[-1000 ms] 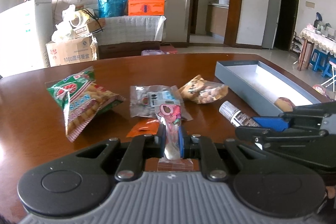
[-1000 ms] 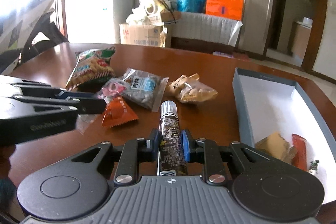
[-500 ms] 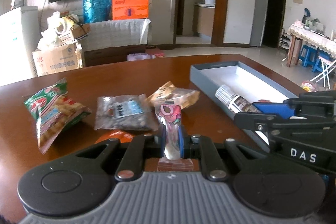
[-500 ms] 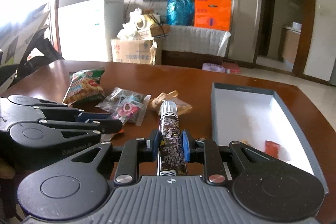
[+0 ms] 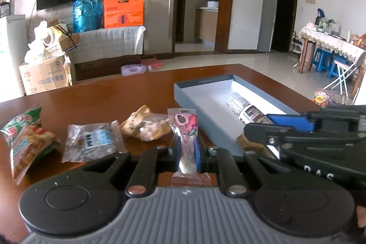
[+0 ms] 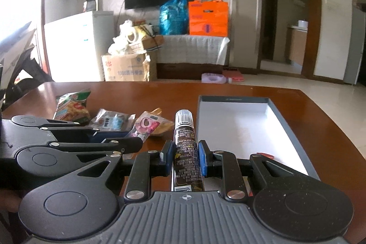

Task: Organize snacks
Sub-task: 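Carry the stick candy and tube over the gray box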

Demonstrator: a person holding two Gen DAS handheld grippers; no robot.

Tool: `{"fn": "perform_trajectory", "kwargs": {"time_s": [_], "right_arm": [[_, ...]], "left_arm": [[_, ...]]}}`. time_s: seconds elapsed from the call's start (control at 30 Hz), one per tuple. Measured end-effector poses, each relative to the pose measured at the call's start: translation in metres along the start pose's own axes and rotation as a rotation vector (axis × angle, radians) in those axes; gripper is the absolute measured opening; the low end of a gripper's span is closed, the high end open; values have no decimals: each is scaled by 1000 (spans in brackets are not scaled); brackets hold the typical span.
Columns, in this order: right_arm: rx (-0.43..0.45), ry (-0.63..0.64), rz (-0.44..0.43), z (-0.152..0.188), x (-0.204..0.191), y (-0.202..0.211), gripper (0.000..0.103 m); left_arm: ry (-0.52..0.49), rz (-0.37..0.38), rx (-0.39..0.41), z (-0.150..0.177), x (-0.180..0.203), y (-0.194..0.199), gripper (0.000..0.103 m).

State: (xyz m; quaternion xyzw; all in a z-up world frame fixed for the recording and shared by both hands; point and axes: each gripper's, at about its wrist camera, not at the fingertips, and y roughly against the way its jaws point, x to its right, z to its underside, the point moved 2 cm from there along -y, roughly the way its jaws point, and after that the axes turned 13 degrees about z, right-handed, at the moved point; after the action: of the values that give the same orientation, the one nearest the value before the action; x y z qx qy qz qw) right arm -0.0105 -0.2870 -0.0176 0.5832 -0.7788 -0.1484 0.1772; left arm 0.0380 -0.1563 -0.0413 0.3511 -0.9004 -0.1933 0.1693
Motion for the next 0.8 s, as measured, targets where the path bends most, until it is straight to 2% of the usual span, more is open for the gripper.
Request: {"fn": "perform_trajectory", "kwargs": {"time_s": [0.53,0.8], "right_arm": [[19,-90,90,-2,45,-6,25],[0,-117,125,4,62,-17,25]], "left_arm": [[-57,50,3,-29,32,-32,9],[-76,77,-6,-35,48,-56,9]]}}
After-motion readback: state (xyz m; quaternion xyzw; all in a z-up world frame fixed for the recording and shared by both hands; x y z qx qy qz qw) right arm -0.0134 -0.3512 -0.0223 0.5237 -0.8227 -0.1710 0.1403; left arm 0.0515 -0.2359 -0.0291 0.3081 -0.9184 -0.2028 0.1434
